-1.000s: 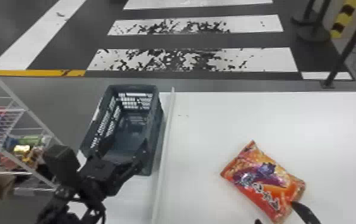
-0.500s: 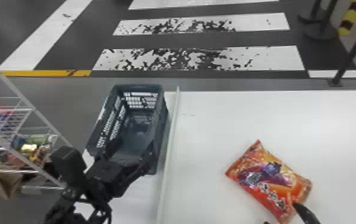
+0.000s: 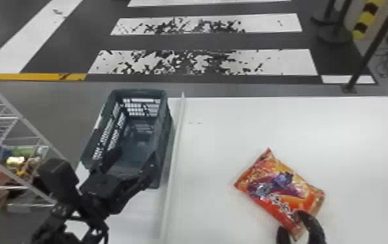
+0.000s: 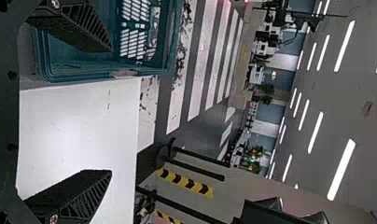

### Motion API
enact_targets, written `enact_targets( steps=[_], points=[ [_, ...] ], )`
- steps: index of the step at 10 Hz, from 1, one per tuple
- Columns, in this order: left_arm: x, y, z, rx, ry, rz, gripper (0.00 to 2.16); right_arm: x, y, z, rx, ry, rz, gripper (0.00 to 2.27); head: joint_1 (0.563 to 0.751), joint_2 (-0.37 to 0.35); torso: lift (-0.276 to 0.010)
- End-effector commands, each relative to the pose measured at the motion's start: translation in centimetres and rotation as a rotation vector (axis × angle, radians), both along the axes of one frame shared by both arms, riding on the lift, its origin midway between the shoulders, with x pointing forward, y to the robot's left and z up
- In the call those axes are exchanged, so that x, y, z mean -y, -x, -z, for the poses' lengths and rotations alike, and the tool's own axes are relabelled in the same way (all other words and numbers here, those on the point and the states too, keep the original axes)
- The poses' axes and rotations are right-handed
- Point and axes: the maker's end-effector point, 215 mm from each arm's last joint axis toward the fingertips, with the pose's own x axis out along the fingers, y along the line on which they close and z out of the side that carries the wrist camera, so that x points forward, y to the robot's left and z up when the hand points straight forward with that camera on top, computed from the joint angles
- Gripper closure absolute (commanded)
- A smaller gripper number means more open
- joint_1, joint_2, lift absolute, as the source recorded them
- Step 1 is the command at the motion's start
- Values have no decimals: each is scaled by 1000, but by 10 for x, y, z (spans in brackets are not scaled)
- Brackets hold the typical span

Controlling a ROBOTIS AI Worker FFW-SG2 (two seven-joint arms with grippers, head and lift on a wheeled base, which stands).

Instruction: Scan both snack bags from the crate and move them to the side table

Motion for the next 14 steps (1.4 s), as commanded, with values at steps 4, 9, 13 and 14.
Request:
enact_targets(
  steps=[4, 9, 13, 14],
  points=[
    [-1, -1, 9, -13, 6, 4, 66, -4, -8, -25, 49, -2, -19, 2250, 695, 111, -29],
    [1, 0, 9, -14, 14, 9, 66, 29, -33, -94, -190, -559, 181, 2250, 695, 92, -29],
    [5, 1, 11, -16, 21, 14, 66, 20, -10, -117, -511, -1045, 349, 2250, 695, 54, -29],
    [7, 0, 11, -17, 22, 18, 66, 13, -4, -131, -564, -1102, 359, 2250, 695, 58, -29]
  ],
)
